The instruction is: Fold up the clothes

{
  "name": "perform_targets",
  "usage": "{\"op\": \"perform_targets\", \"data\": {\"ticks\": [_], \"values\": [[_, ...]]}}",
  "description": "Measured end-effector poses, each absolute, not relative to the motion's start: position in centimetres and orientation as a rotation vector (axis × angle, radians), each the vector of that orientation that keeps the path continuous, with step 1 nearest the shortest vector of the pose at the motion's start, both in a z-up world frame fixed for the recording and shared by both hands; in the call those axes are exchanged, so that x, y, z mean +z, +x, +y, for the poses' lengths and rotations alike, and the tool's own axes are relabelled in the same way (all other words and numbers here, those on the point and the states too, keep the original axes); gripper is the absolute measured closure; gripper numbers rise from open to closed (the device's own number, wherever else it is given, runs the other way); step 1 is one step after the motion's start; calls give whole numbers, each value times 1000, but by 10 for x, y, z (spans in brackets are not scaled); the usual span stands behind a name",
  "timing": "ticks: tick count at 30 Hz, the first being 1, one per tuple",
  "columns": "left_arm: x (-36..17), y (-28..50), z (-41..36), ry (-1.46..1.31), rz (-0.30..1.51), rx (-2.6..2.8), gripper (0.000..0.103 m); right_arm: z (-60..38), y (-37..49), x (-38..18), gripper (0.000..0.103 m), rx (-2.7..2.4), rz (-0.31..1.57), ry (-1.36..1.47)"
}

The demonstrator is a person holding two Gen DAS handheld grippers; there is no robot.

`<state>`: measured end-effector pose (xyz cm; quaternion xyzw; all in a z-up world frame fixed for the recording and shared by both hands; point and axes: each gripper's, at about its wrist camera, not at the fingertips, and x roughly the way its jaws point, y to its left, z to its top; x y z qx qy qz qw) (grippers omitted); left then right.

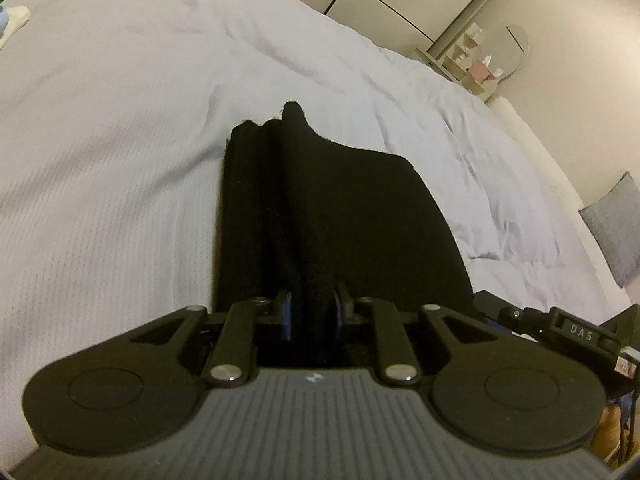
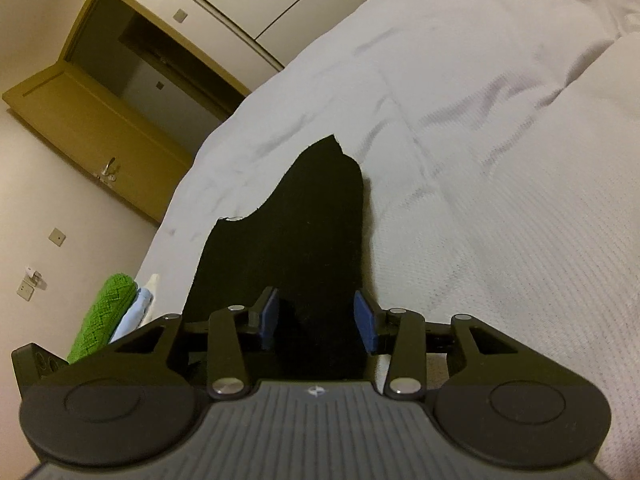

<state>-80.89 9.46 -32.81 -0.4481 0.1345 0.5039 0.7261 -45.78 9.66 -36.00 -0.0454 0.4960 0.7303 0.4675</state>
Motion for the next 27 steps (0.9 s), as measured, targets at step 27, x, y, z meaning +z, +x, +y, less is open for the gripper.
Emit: {"op": "perform_targets", "data": {"ticks": [27], "values": [[-303, -813, 101, -929, 298, 1072, 88, 81, -446, -349, 59, 1793, 1273, -109]]}}
